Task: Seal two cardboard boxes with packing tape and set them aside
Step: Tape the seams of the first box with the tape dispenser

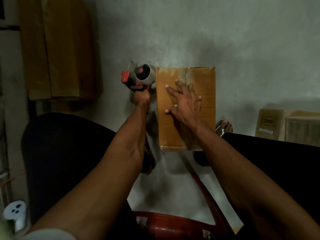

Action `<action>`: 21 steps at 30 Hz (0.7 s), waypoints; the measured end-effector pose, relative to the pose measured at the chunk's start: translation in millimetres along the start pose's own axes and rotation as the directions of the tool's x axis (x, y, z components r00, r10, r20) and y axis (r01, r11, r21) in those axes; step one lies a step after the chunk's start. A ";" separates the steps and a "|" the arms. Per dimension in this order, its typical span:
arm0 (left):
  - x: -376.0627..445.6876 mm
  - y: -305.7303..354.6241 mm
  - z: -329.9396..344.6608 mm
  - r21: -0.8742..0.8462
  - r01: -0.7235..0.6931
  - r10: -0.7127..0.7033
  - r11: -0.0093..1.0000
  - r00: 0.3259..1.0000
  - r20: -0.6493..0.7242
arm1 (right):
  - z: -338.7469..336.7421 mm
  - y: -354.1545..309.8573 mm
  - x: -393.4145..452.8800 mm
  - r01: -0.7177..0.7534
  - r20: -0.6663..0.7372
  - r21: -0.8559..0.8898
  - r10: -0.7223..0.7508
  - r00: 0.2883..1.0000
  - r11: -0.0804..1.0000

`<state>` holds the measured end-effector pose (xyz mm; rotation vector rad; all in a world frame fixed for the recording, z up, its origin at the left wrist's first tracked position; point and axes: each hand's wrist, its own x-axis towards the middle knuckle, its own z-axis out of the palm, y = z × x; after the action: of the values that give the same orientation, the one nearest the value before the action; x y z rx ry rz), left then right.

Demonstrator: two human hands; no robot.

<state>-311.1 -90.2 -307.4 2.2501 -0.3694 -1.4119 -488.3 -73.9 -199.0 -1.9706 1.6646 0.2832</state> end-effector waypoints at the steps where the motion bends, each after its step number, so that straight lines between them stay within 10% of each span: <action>1: -18.0 12.5 -8.7 0.062 -0.021 0.022 0.998 0.999 -0.023 | -1.3 -0.7 -1.0 -0.008 0.001 0.016 0.008 1.000 1.000; 5: -61.5 31.8 -38.3 0.323 -0.078 0.107 0.943 0.992 -0.072 | -9.8 -6.3 -5.2 -0.030 0.044 0.033 0.029 0.999 0.999; 9: -114.3 50.9 -58.4 0.164 -0.186 0.194 0.969 0.980 -0.035 | -30.8 -3.7 -13.7 -0.053 0.069 0.288 0.035 0.997 0.956; 14: -186.8 66.1 -72.9 -0.130 -0.218 0.246 0.967 0.929 0.276 | -61.1 -13.4 -51.5 -0.017 -0.073 0.862 0.157 0.985 0.506; 21: -233.0 54.6 -79.5 -0.197 -0.198 0.271 0.960 0.829 0.489 | -68.9 -12.2 -102.3 -0.096 0.072 0.985 0.161 0.984 0.145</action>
<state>-341.1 -13.1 -69.2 1.6211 -0.6729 -1.8220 -511.0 -22.3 -88.6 -0.7445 1.3706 -0.7177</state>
